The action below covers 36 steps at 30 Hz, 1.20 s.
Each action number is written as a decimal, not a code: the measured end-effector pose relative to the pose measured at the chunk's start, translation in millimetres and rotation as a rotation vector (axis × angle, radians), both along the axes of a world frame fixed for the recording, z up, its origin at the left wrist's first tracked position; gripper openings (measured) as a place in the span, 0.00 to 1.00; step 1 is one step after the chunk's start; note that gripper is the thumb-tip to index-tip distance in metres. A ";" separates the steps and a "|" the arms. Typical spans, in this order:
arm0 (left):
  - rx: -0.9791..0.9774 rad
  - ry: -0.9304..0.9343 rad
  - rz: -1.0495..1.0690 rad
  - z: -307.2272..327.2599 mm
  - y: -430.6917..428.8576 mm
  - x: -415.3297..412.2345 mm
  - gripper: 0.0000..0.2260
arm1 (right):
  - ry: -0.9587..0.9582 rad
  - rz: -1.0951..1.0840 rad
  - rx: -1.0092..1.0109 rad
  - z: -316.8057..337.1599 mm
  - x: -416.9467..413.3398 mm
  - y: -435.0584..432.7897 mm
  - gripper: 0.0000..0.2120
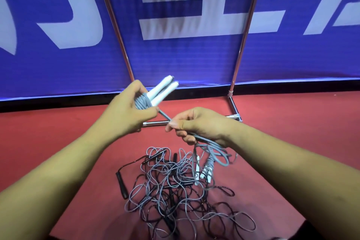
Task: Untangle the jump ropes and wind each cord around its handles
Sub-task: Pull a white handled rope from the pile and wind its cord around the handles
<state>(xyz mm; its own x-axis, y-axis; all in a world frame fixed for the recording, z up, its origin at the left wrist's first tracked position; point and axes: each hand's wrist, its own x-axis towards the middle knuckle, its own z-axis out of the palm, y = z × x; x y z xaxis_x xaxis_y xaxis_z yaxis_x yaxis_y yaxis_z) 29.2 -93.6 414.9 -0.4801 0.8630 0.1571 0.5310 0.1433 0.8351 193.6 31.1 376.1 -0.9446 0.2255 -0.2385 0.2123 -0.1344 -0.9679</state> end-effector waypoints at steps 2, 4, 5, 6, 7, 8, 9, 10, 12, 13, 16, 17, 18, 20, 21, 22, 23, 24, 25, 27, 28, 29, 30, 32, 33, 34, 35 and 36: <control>0.042 -0.031 0.073 0.8 0.1 -15.3 0.17 | -0.050 0.028 0.132 -0.4 1.8 -2.1 0.05; 0.088 -0.029 0.167 2.1 -4.6 -35.7 0.17 | -0.154 0.075 0.334 -4.9 6.9 -6.0 0.03; 0.074 0.026 0.192 1.4 -8.2 -45.8 0.16 | -0.188 0.089 0.380 -6.5 9.2 -8.1 0.04; 0.023 0.129 0.197 -1.2 -11.9 -54.8 0.14 | -0.187 0.088 0.373 -6.5 10.3 -9.7 0.04; -0.053 0.257 0.186 -5.4 -15.3 -61.7 0.13 | -0.165 0.073 0.346 -4.2 9.9 -11.0 0.05; -0.126 0.369 0.172 -9.6 -17.3 -66.1 0.12 | -0.139 0.049 0.318 -0.2 8.4 -11.8 0.07; -0.179 0.449 0.162 -13.4 -17.8 -69.0 0.12 | -0.123 0.022 0.301 4.4 6.2 -12.5 0.09; -0.216 0.506 0.151 -17.4 -17.0 -70.8 0.12 | -0.109 0.007 0.300 9.2 4.5 -13.8 0.10; -0.294 0.615 0.138 -25.3 -10.6 -70.6 0.12 | -0.077 0.017 0.340 17.3 4.2 -16.9 0.09; -0.350 0.663 0.128 -28.8 -7.7 -68.4 0.12 | -0.058 0.025 0.366 20.8 4.3 -18.6 0.08; -0.548 0.724 0.040 -46.5 -0.3 -52.2 0.13 | -0.008 -0.011 0.482 32.6 5.2 -18.1 0.09; -0.594 0.726 -0.006 -51.2 1.3 -45.0 0.12 | 0.010 -0.040 0.531 36.0 5.4 -16.0 0.09; -0.616 0.722 -0.056 -53.7 2.9 -37.8 0.11 | 0.028 -0.076 0.578 39.3 6.0 -13.6 0.09; -0.620 0.692 -0.175 -54.9 5.6 -23.1 0.10 | 0.045 -0.164 0.657 43.2 7.8 -6.1 0.09; -0.614 0.679 -0.241 -54.6 6.9 -14.9 0.09 | 0.044 -0.207 0.685 44.2 9.1 -1.4 0.10; -0.604 0.662 -0.301 -54.3 7.6 -6.3 0.10 | 0.037 -0.247 0.700 44.9 10.5 3.2 0.10; -0.587 0.644 -0.352 -53.5 7.9 2.8 0.12 | 0.026 -0.282 0.705 45.3 12.4 7.9 0.10; -0.565 0.629 -0.388 -51.9 7.5 11.9 0.15 | 0.013 -0.312 0.709 45.2 14.2 12.4 0.10; -0.544 0.619 -0.412 -49.7 7.2 20.7 0.20 | 0.000 -0.335 0.716 44.6 16.5 17.0 0.10; -0.503 0.566 -0.441 -45.4 5.7 34.6 0.23 | -0.014 -0.358 0.738 42.5 19.6 24.2 0.10; -0.479 0.512 -0.457 -43.4 4.7 39.8 0.23 | -0.018 -0.362 0.749 41.7 21.0 27.1 0.10; -0.446 0.461 -0.476 -41.1 3.6 43.8 0.22 | -0.021 -0.364 0.762 41.0 22.7 30.3 0.10; -0.408 0.435 -0.492 -38.6 2.4 46.5 0.20 | -0.022 -0.365 0.773 40.0 23.7 33.3 0.10; -0.348 0.424 -0.495 -32.4 0.5 49.2 0.18 | -0.023 -0.376 0.773 37.5 26.7 40.2 0.10; -0.323 0.361 -0.478 -28.3 -0.3 49.7 0.18 | -0.022 -0.386 0.760 35.1 28.0 43.9 0.10; -0.281 0.238 -0.458 -23.2 -0.5 49.6 0.20 | -0.021 -0.396 0.739 32.0 29.4 47.4 0.10; -0.220 0.076 -0.444 -17.3 -0.3 48.7 0.22 | -0.020 -0.397 0.706 29.1 31.2 50.8 0.10; -0.146 -0.078 -0.425 -11.4 0.2 46.1 0.23 | -0.019 -0.385 0.659 26.6 32.6 53.0 0.10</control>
<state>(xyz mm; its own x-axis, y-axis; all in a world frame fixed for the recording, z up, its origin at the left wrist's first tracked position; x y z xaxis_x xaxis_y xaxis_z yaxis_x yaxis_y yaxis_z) 75.3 -93.5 403.5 -0.0842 0.9964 -0.0030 0.5044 0.0453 0.8623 226.2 84.1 402.7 -0.7673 0.6398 0.0440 0.2851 0.4018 -0.8702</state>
